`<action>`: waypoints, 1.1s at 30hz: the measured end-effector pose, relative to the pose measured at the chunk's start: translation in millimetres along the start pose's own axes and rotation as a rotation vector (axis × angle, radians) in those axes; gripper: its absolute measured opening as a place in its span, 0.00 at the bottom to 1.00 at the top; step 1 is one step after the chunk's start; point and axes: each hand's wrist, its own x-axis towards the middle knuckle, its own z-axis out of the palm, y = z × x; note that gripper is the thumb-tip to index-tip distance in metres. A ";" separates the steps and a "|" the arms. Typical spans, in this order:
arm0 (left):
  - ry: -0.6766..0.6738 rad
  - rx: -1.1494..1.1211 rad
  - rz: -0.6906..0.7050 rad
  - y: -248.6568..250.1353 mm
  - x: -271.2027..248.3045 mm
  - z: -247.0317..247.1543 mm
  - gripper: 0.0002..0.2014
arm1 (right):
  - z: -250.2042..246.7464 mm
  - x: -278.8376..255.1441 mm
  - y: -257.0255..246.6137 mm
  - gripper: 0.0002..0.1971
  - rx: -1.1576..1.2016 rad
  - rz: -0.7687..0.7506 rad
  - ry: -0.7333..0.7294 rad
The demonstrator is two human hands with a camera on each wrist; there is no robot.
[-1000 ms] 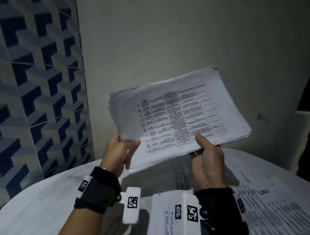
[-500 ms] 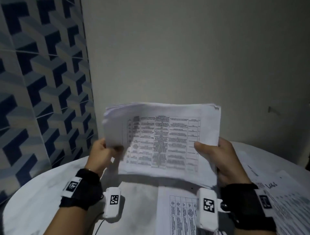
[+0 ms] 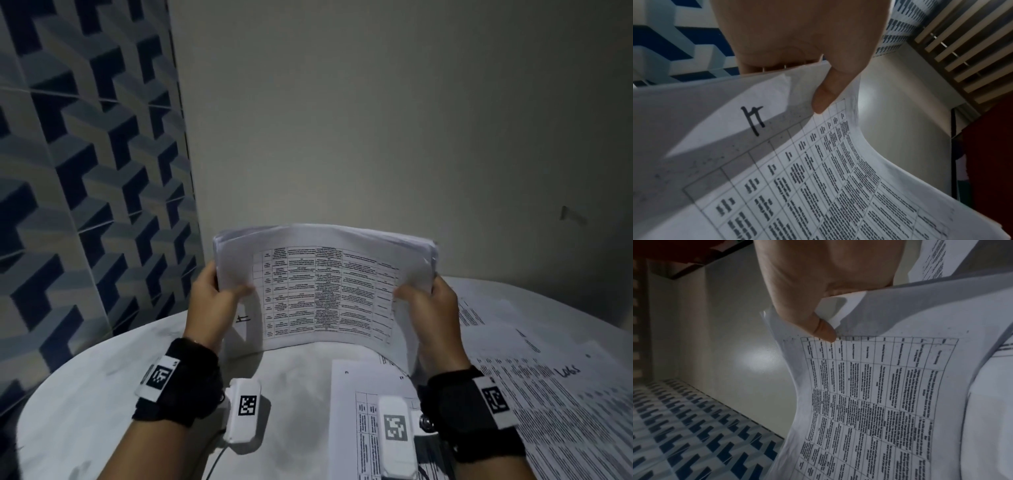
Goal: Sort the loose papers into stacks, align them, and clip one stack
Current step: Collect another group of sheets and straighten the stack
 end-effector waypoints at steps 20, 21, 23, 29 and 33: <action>-0.001 0.795 0.461 34.1 -19.4 -4.8 0.48 | -13.6 9.5 -3.1 0.14 -0.050 -0.045 -0.008; 0.002 0.832 0.462 34.5 -19.3 -4.1 0.47 | -13.6 10.0 -2.8 0.14 -0.057 -0.046 -0.005; 0.026 0.904 0.469 34.9 -19.1 -3.1 0.40 | -13.9 10.4 -2.0 0.14 -0.064 -0.044 -0.006; 0.072 0.829 0.459 39.4 -21.4 -2.8 0.43 | -16.0 10.5 -1.6 0.14 -0.073 -0.042 -0.019; 0.039 0.802 0.459 35.1 -17.8 -4.1 0.40 | -16.3 10.4 -1.8 0.13 -0.064 -0.049 -0.024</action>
